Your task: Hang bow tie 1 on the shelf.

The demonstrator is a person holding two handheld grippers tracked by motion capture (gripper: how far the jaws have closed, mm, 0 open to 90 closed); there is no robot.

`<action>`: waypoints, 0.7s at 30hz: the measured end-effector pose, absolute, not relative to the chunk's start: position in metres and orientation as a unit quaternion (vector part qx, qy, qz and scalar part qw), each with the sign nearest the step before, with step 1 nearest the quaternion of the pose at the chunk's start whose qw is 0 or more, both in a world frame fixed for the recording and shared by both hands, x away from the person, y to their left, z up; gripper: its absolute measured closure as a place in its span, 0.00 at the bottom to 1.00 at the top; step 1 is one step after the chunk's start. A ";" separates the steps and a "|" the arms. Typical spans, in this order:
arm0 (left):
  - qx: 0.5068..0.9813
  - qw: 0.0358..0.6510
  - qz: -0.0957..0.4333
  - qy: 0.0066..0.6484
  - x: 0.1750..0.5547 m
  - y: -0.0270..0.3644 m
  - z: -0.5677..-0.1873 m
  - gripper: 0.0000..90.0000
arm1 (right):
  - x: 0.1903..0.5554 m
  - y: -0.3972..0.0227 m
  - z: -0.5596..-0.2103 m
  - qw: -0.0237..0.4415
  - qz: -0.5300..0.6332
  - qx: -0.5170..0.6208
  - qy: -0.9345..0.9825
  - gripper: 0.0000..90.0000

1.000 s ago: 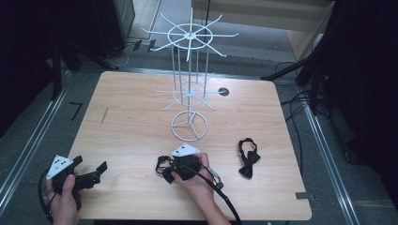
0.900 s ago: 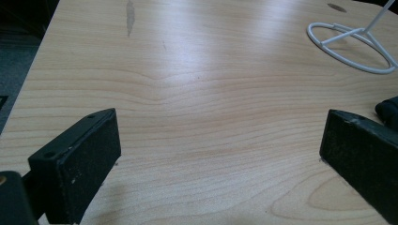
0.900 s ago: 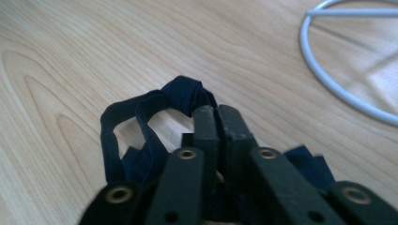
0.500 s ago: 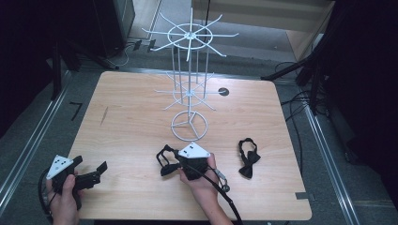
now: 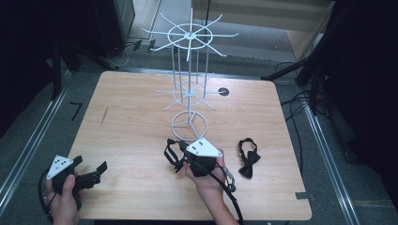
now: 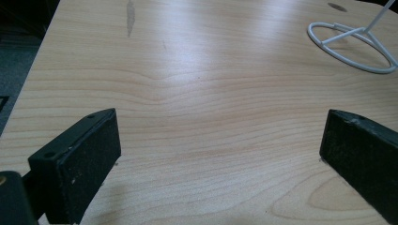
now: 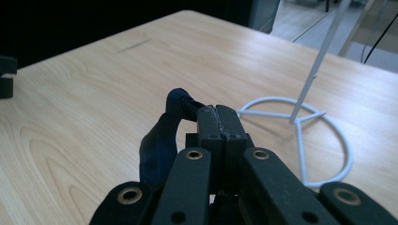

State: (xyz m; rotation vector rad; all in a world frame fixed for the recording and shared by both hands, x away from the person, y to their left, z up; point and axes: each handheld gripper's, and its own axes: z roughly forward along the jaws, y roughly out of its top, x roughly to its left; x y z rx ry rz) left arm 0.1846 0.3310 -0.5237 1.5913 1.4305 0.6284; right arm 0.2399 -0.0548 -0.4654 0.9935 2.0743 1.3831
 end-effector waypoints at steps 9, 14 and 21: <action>0.640 0.441 0.253 0.576 0.185 0.331 -0.524 0.00 | 0.239 -0.069 -0.447 0.246 0.517 0.366 0.734 1.00; 0.641 0.439 0.253 0.576 0.185 0.331 -0.524 0.00 | 0.238 -0.076 -0.439 0.254 0.523 0.367 0.726 1.00; 0.641 0.439 0.255 0.576 0.185 0.330 -0.524 0.00 | 0.237 -0.084 -0.429 0.261 0.531 0.369 0.717 1.00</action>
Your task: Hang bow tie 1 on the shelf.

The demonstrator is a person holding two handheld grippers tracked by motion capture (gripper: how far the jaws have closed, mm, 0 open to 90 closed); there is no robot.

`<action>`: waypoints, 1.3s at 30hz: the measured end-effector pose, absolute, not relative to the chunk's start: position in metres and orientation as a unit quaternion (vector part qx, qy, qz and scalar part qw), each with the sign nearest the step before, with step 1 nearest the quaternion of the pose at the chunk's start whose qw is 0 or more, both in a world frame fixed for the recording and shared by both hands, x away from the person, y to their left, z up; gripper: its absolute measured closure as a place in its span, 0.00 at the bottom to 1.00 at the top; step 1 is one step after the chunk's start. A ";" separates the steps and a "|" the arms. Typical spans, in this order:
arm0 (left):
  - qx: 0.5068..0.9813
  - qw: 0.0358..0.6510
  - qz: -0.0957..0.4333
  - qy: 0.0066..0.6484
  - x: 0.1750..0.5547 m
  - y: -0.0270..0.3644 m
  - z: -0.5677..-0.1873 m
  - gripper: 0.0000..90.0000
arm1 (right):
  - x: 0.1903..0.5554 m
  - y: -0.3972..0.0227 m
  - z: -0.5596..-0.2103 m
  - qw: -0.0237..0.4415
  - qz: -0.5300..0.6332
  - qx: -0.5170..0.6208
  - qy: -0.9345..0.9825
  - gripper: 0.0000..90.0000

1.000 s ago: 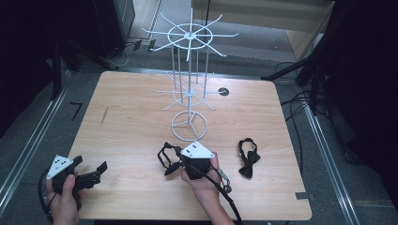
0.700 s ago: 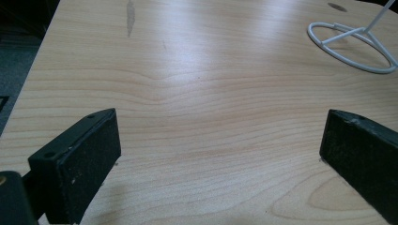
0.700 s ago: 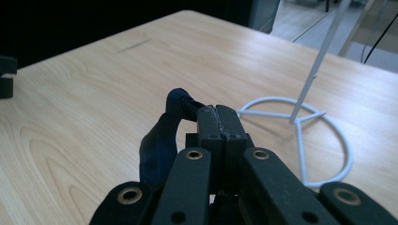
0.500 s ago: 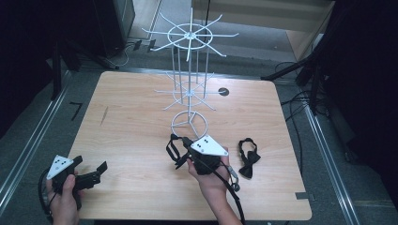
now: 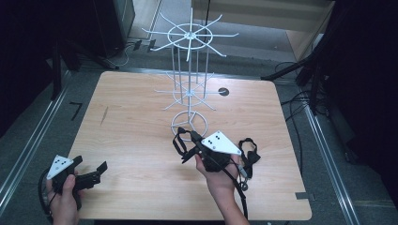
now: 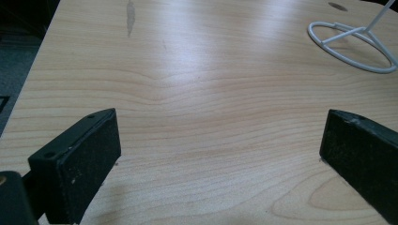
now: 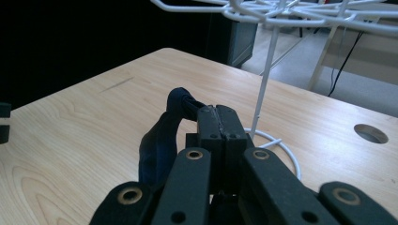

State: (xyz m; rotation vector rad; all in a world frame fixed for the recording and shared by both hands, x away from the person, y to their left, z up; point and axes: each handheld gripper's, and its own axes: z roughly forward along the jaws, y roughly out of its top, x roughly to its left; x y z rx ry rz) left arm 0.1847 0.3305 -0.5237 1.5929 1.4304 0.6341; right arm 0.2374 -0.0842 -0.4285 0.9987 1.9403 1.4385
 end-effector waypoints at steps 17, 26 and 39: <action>0.641 0.439 0.255 0.576 0.185 0.331 -0.524 0.00 | 0.234 -0.094 -0.408 0.278 0.555 0.365 0.694 1.00; 0.641 0.439 0.256 0.576 0.185 0.330 -0.524 0.00 | 0.231 -0.094 -0.399 0.282 0.566 0.357 0.687 1.00; 0.639 0.441 0.254 0.576 0.185 0.331 -0.524 0.00 | 0.230 -0.093 -0.386 0.285 0.576 0.350 0.682 1.00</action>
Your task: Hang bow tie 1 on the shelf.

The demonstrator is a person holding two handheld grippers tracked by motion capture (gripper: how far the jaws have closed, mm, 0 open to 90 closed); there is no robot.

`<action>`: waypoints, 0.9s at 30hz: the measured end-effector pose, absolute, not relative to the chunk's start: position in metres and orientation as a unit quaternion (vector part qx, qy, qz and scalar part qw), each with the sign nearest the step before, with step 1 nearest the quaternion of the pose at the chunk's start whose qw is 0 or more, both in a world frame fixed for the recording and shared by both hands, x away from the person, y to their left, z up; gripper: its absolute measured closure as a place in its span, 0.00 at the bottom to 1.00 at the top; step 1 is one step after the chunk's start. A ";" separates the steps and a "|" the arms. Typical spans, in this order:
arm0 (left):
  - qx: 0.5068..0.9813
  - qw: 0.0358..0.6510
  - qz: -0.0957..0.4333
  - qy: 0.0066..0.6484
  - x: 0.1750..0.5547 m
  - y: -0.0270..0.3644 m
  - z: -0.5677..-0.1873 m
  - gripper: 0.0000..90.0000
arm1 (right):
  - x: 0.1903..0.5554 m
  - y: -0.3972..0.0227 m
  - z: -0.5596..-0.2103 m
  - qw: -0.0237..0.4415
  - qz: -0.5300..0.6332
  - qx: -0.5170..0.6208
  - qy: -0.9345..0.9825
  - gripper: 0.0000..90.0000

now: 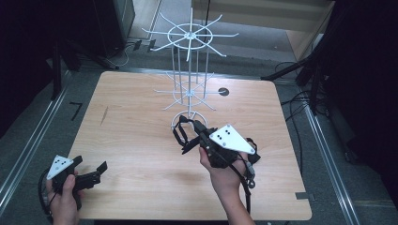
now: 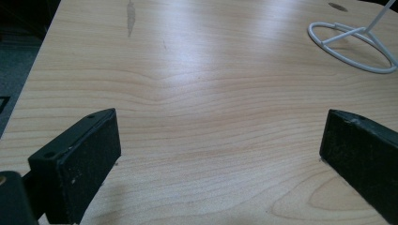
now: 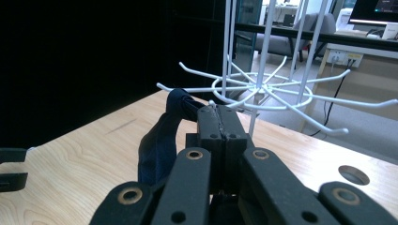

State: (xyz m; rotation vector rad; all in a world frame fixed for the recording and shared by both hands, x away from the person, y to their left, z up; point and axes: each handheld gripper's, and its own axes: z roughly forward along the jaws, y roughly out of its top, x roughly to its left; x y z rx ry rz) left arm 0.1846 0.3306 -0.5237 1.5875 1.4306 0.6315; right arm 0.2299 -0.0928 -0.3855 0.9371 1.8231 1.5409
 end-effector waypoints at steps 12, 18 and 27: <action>0.640 0.441 0.253 0.576 0.185 0.331 -0.524 0.00 | 0.240 -0.089 -0.373 0.287 0.578 0.349 0.679 1.00; 0.640 0.441 0.253 0.577 0.185 0.331 -0.524 0.00 | 0.251 -0.085 -0.378 0.283 0.570 0.361 0.682 1.00; 0.638 0.443 0.250 0.577 0.185 0.332 -0.524 0.00 | 0.267 -0.082 -0.387 0.280 0.561 0.384 0.678 1.00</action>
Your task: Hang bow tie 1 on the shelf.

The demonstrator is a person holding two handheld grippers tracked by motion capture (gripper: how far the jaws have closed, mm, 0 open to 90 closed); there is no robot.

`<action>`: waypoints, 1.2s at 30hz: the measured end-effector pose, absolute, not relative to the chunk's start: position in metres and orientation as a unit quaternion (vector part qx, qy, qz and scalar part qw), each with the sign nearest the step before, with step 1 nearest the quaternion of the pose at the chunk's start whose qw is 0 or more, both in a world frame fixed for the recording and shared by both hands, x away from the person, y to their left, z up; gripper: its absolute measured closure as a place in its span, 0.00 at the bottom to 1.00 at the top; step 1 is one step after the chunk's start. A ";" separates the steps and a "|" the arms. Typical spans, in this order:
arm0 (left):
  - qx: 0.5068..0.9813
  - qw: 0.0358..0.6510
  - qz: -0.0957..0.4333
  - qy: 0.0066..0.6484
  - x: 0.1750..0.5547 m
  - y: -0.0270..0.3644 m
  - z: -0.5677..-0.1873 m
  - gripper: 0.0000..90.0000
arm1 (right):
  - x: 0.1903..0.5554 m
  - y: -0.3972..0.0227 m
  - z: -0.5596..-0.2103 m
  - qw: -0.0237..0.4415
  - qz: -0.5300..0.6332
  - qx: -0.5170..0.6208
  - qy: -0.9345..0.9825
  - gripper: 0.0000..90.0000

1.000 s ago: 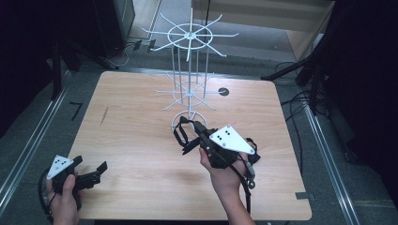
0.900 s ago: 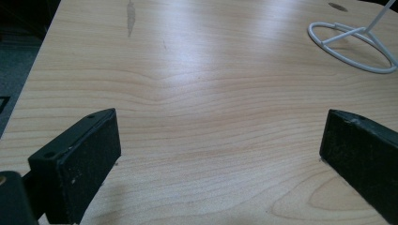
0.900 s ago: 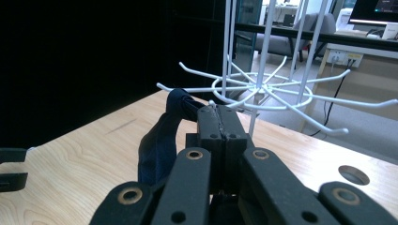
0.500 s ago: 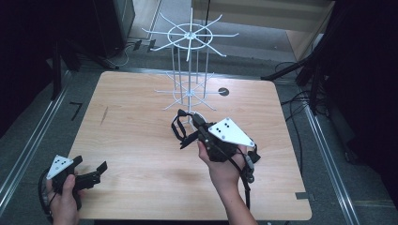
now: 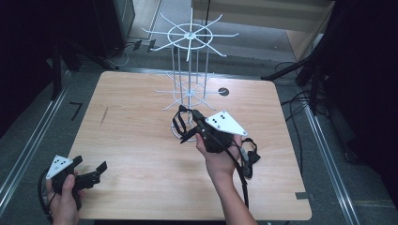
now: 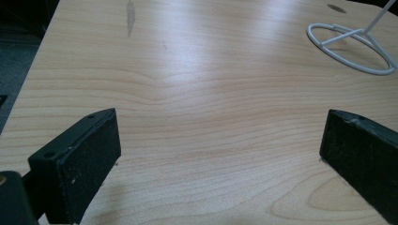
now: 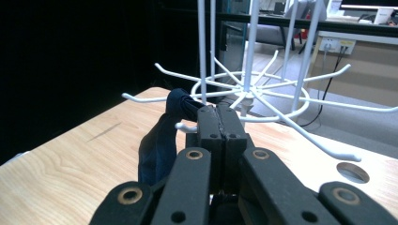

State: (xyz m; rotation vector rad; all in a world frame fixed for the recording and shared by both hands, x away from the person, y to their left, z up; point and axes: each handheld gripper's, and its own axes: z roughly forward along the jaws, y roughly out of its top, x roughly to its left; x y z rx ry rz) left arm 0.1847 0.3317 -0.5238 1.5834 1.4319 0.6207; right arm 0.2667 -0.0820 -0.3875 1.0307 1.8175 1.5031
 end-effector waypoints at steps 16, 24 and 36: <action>0.639 0.443 0.250 0.577 0.185 0.332 -0.524 0.00 | 0.282 -0.087 -0.397 0.282 0.559 0.408 0.665 0.87; 0.640 0.441 0.251 0.577 0.185 0.331 -0.524 0.00 | 0.275 -0.105 -0.402 0.270 0.571 0.413 0.656 0.63; 0.640 0.439 0.253 0.577 0.185 0.331 -0.524 0.00 | 0.257 -0.141 -0.404 0.269 0.574 0.411 0.655 0.53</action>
